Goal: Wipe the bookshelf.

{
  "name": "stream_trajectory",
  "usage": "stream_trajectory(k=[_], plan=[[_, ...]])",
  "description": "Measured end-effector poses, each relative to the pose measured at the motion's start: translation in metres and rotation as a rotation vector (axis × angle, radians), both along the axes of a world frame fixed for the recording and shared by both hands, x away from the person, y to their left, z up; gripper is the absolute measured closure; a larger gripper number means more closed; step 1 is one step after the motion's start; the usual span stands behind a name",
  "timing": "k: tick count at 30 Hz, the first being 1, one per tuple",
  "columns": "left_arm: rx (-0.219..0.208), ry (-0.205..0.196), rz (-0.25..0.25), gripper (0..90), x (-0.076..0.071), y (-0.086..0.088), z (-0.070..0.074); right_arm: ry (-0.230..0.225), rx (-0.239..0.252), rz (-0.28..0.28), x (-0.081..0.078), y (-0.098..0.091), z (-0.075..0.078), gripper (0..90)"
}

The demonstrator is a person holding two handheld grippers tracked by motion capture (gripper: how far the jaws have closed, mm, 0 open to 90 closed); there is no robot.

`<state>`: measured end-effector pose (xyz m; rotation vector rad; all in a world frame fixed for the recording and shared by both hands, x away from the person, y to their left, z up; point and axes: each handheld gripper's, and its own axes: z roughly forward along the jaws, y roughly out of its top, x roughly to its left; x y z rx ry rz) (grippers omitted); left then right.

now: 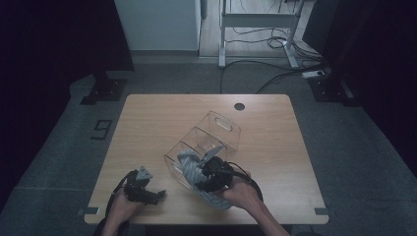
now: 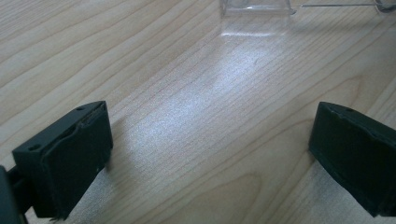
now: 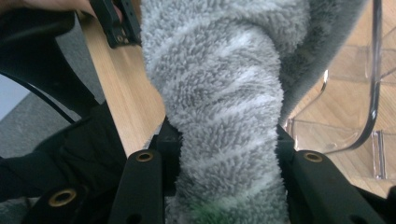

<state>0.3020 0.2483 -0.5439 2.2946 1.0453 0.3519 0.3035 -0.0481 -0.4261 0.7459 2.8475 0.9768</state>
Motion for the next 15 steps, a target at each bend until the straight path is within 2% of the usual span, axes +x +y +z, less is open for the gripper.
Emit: stream_trajectory(k=[4,12,15], plan=[[-0.001,-0.001,0.001,0.0,0.0,0.0,0.0,-0.01,-0.028,-0.003,-0.003,-0.001,-0.009,60.4],[-0.002,-0.001,0.003,0.0,0.0,0.0,0.0,0.004,-0.023,-0.017,-0.004,-0.002,-0.028,60.8],[-0.003,-0.001,0.003,0.0,0.0,0.0,0.0,0.005,-0.036,-0.02,-0.004,-0.001,-0.035,60.8]])
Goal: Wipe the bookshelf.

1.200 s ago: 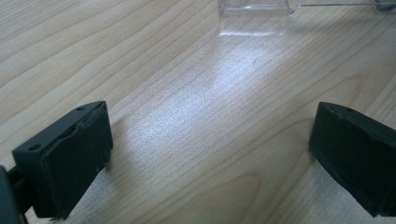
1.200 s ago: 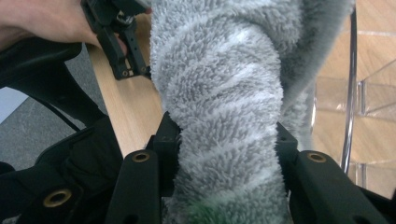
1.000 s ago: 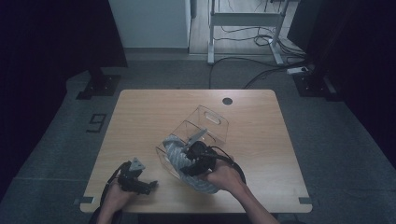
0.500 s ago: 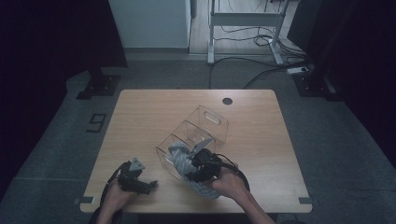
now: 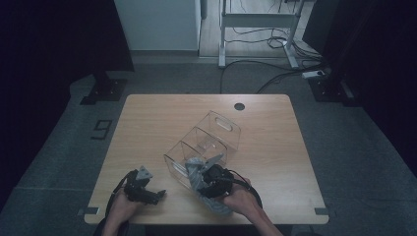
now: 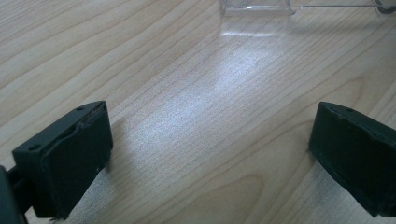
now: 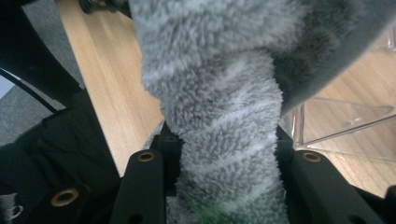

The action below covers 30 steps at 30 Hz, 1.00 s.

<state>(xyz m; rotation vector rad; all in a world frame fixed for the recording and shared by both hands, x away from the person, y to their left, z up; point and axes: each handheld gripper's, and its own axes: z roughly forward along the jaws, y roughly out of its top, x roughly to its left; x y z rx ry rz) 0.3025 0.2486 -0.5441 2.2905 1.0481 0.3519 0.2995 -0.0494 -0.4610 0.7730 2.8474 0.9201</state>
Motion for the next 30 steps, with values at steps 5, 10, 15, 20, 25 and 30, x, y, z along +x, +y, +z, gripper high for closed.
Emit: stream_trajectory(k=[5,10,15,20,25,30], plan=[[0.0,-0.002,0.003,0.0,0.0,0.0,0.0,0.015,-0.012,-0.005,0.001,0.001,-0.014,60.7],[-0.001,-0.001,0.003,0.0,0.0,0.0,0.0,0.019,-0.035,-0.001,0.001,0.001,-0.028,60.5],[-0.001,-0.001,0.003,0.0,0.0,0.0,0.0,0.029,-0.076,-0.002,0.001,0.003,-0.044,60.2],[-0.001,-0.001,0.004,0.0,0.0,0.0,0.0,0.037,-0.069,-0.007,0.001,0.003,-0.049,60.3],[-0.001,-0.002,0.004,0.0,0.0,0.0,0.0,0.019,-0.079,0.002,-0.003,0.001,-0.043,61.2],[-0.003,-0.004,0.005,0.0,0.0,0.0,0.0,0.008,-0.065,0.0,-0.006,-0.009,-0.029,61.8]])
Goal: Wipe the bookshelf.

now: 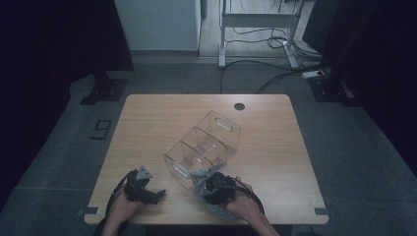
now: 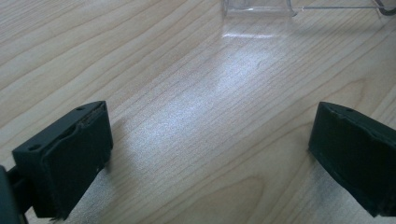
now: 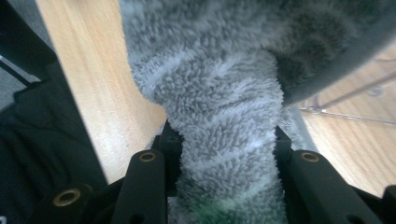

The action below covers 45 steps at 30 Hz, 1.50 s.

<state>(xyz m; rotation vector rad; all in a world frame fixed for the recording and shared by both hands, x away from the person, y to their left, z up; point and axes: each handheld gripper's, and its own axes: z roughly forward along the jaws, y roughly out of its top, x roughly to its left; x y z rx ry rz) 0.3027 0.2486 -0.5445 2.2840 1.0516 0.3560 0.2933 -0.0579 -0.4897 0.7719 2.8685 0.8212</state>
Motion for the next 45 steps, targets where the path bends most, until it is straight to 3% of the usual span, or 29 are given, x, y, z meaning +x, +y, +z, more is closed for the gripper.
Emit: stream_trajectory(k=[11,20,29,45], plan=[[-0.002,-0.002,0.001,0.0,0.0,0.0,0.0,-0.03,0.046,-0.02,-0.003,-0.022,0.037,61.9],[-0.001,-0.002,0.003,0.0,0.0,0.0,0.0,-0.052,0.057,-0.067,-0.003,-0.047,0.054,61.9],[0.0,-0.003,0.005,0.0,0.0,0.0,0.0,-0.06,0.072,-0.149,0.003,-0.083,0.07,61.8],[-0.008,-0.009,0.005,0.0,0.001,-0.001,-0.001,-0.124,0.038,-0.336,0.031,-0.149,0.101,61.7]])
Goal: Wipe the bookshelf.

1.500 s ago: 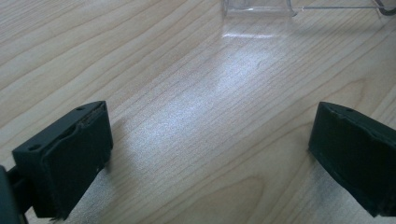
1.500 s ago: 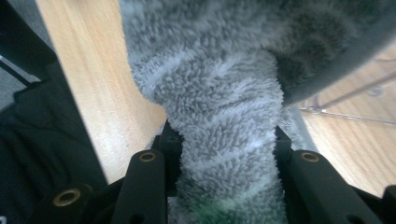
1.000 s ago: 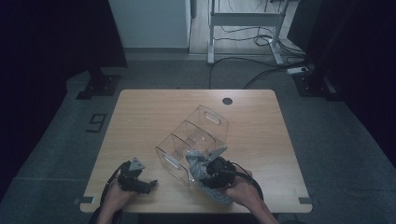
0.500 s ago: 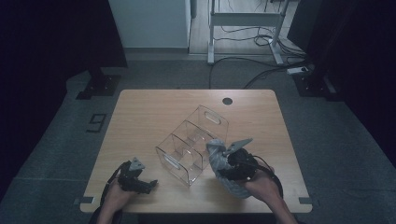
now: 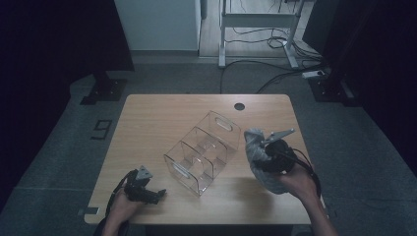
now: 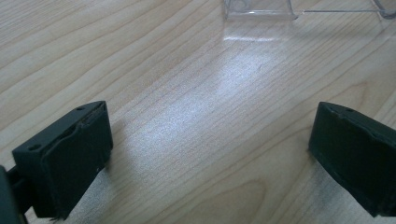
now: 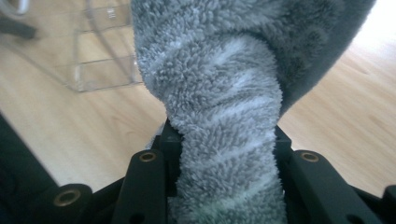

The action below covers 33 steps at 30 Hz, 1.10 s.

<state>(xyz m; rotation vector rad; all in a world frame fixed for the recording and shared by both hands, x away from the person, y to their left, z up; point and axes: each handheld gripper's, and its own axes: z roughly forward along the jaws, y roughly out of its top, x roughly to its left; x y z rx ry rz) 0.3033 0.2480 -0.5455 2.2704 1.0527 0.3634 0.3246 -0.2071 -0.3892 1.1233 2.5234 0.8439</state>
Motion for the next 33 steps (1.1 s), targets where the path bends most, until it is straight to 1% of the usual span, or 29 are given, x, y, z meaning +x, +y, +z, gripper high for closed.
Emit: stream_trajectory(k=[8,15,20,27,33], plan=[[-0.001,-0.002,0.0,0.0,0.0,0.0,0.0,0.0,-0.007,-0.083,0.014,-0.024,0.001,61.7],[-0.002,-0.002,0.001,0.0,0.0,0.0,0.0,0.001,-0.022,-0.134,0.026,-0.039,-0.005,61.4],[-0.001,-0.001,0.002,0.0,0.0,0.0,0.0,0.014,-0.016,-0.169,0.036,-0.046,-0.018,60.8],[0.0,-0.001,0.003,0.0,0.001,0.0,0.0,0.032,-0.011,-0.213,0.049,-0.053,-0.042,59.9],[0.0,0.0,0.004,0.0,0.001,0.0,0.0,0.047,-0.018,-0.231,0.056,-0.055,-0.064,58.7]])
